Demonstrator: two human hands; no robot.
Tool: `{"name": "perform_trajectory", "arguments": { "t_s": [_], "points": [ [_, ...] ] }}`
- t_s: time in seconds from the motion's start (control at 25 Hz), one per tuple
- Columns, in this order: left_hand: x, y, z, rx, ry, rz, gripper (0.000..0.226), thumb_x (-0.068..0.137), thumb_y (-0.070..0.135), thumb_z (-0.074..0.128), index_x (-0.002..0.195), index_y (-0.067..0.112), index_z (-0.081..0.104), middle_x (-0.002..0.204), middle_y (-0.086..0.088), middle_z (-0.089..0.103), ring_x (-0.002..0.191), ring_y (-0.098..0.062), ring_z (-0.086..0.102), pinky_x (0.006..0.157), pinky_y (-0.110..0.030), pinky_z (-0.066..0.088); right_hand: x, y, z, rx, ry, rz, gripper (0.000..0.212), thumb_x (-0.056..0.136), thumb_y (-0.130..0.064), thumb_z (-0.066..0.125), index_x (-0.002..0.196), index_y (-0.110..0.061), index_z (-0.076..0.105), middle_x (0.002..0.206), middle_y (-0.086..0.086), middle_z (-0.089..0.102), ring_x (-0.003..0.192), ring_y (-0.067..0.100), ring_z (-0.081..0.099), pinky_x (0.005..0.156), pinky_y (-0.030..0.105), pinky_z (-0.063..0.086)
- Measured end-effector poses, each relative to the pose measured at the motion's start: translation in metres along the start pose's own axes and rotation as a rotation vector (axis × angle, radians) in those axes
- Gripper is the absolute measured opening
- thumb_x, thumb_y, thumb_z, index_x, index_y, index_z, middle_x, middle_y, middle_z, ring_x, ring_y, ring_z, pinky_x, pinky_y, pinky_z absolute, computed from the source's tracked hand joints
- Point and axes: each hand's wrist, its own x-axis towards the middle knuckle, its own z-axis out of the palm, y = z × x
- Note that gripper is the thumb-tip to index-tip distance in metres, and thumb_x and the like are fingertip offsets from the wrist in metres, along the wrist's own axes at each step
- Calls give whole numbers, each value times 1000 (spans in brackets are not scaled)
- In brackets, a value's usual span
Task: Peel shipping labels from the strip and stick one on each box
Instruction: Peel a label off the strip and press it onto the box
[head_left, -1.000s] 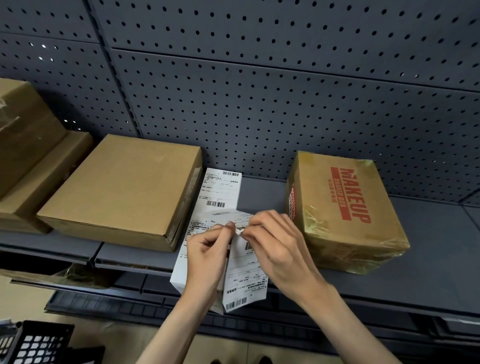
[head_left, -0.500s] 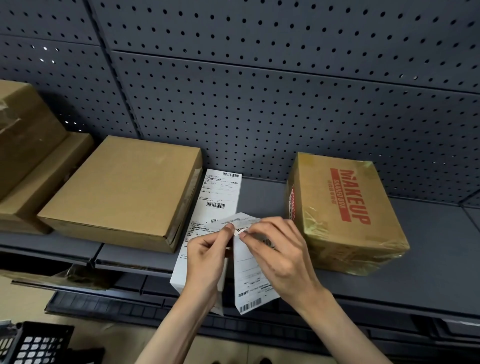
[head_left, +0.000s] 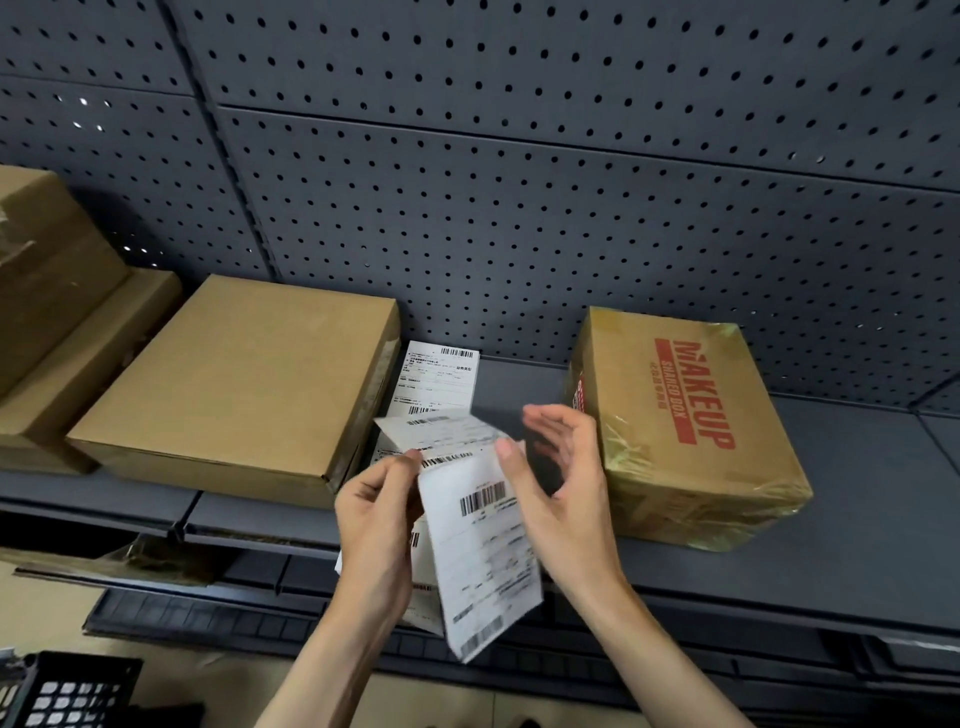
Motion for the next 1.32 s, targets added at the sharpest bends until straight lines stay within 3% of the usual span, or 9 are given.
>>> {"name": "perform_trajectory", "arguments": {
  "t_s": [0.08, 0.16, 0.28, 0.4, 0.52, 0.68, 1.08, 1.2, 1.32],
  "points": [
    [1, 3, -3, -27, -4, -47, 39, 83, 21, 65, 68, -13, 55, 76, -17, 57, 69, -26, 46, 62, -32, 35, 3, -1, -1, 128, -4, 34, 30, 91, -5, 73, 112, -21, 57, 107, 0, 73, 104, 12, 71, 94, 26, 54],
    [-2, 9, -1, -91, -76, -171, 38, 88, 31, 59, 63, 3, 67, 73, -16, 66, 68, -27, 57, 66, -35, 40, 4, -3, -2, 125, 33, 5, 28, 89, 6, 71, 100, -18, 63, 93, 4, 75, 92, 16, 74, 85, 22, 55],
    [-9, 17, 2, -59, -255, -262, 52, 81, 55, 63, 86, 6, 79, 90, -19, 77, 81, -31, 72, 76, -39, 56, 3, -6, 0, 124, 82, -68, 29, 87, 9, 73, 87, -20, 67, 85, 4, 75, 84, 17, 73, 79, 21, 55],
    [-10, 14, 3, 198, -269, -139, 39, 61, 29, 91, 88, 4, 78, 88, -18, 78, 77, -29, 74, 68, -35, 60, 1, -5, 1, 121, 91, -117, 29, 88, 6, 74, 87, -22, 68, 86, -1, 76, 84, 16, 74, 77, 21, 56],
    [-12, 15, 8, 160, -294, -133, 25, 77, 4, 75, 100, -6, 74, 97, -28, 75, 81, -31, 75, 68, -35, 62, -3, -8, -5, 78, 3, -191, 19, 89, 1, 74, 101, -14, 72, 96, -2, 77, 95, 16, 74, 84, 25, 58],
    [-13, 19, 5, 60, -350, -130, 22, 83, 3, 66, 102, -2, 76, 101, -25, 75, 87, -29, 74, 72, -33, 60, -2, -10, -14, -205, -45, -474, 20, 89, -6, 77, 109, -2, 76, 106, 4, 73, 101, 17, 70, 88, 28, 55],
    [-14, 22, 7, -76, -324, -197, 38, 80, 4, 72, 117, 0, 67, 109, -22, 75, 89, -28, 75, 70, -34, 61, 2, -12, -23, -346, -10, -669, 13, 88, 3, 76, 100, 6, 78, 95, 14, 68, 86, 25, 66, 76, 33, 53],
    [-13, 20, 6, -85, -331, -189, 48, 71, 16, 84, 114, 0, 69, 109, -23, 74, 91, -29, 75, 71, -34, 60, 0, -14, -23, -262, 8, -593, 7, 86, 2, 78, 93, 2, 79, 91, 8, 71, 84, 19, 69, 75, 27, 54],
    [-14, 17, 6, -53, -320, -154, 27, 80, 7, 76, 107, 3, 74, 105, -22, 75, 89, -29, 75, 73, -35, 61, -2, -19, -18, -20, -3, -279, 19, 83, 2, 80, 91, -15, 75, 88, -5, 73, 85, 12, 70, 79, 23, 54]
  ]
}}
